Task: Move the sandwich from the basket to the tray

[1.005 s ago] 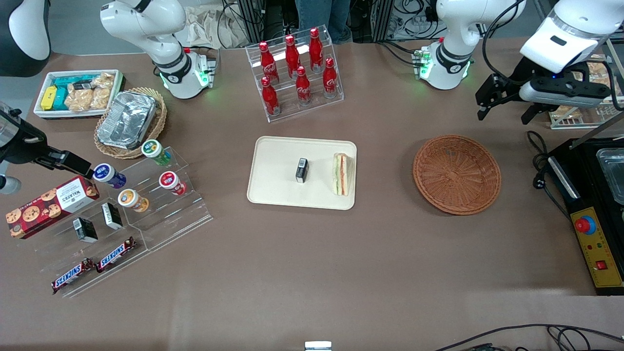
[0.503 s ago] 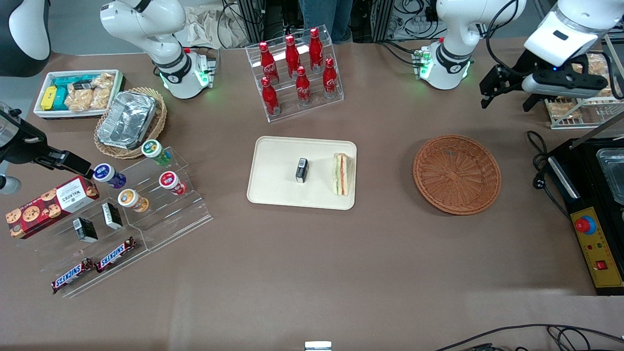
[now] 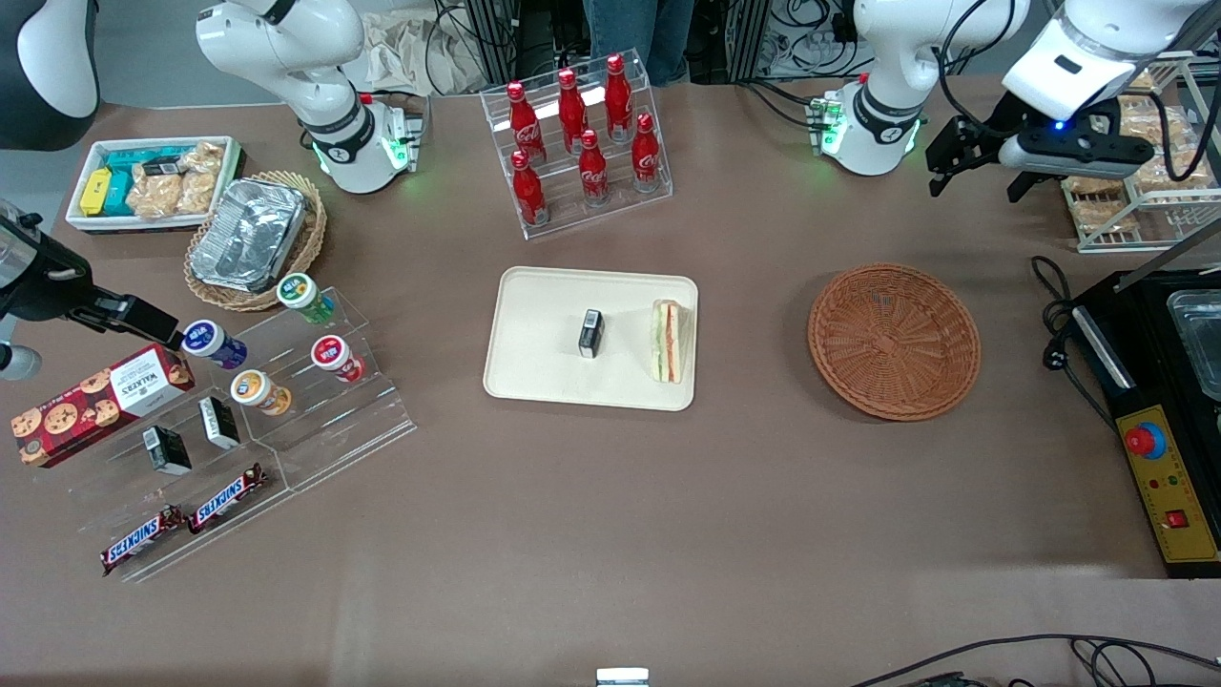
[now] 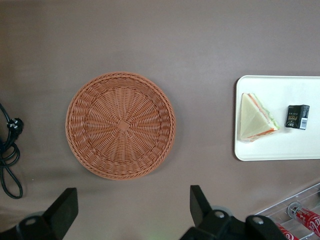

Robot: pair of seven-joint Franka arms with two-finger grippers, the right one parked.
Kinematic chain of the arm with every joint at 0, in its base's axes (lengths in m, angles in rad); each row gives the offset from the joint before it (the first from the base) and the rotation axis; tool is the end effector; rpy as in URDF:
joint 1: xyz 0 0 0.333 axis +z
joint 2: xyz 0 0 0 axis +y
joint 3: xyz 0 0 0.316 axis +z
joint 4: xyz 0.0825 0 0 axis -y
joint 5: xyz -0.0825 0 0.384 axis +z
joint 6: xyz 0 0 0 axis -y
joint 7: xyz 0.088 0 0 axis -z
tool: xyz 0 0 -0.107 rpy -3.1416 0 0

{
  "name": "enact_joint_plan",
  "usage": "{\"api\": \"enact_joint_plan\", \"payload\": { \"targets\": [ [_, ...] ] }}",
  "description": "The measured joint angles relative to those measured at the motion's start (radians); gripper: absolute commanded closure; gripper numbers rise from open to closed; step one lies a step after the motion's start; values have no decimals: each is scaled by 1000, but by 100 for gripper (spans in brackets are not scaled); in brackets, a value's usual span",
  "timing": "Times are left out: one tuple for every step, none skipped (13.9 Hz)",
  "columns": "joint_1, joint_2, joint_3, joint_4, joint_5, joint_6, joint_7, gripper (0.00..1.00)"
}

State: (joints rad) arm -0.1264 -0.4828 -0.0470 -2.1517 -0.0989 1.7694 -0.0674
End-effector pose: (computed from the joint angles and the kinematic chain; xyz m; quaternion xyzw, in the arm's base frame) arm 0.4068 -0.0836 0.5980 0.9971 -0.0434 0.0452 0.0436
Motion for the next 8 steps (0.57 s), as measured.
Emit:
{"api": "enact_joint_plan", "payload": {
  "targets": [
    [0,-3,0,-5,0,0,0,1],
    [0,-12,0,-14,0,0,0,1],
    [0,-28,0,-27,0,-1,0,1],
    [0,-45,0,-39,0,-1,0,1],
    [0,-61,0,-48,0,-1,0,1],
    [0,-72,0,-51,0,-1,0,1],
    [0,-79,0,-51,0,-1,0,1],
    [0,-83,1,-51,0,-1,0,1]
  ]
}}
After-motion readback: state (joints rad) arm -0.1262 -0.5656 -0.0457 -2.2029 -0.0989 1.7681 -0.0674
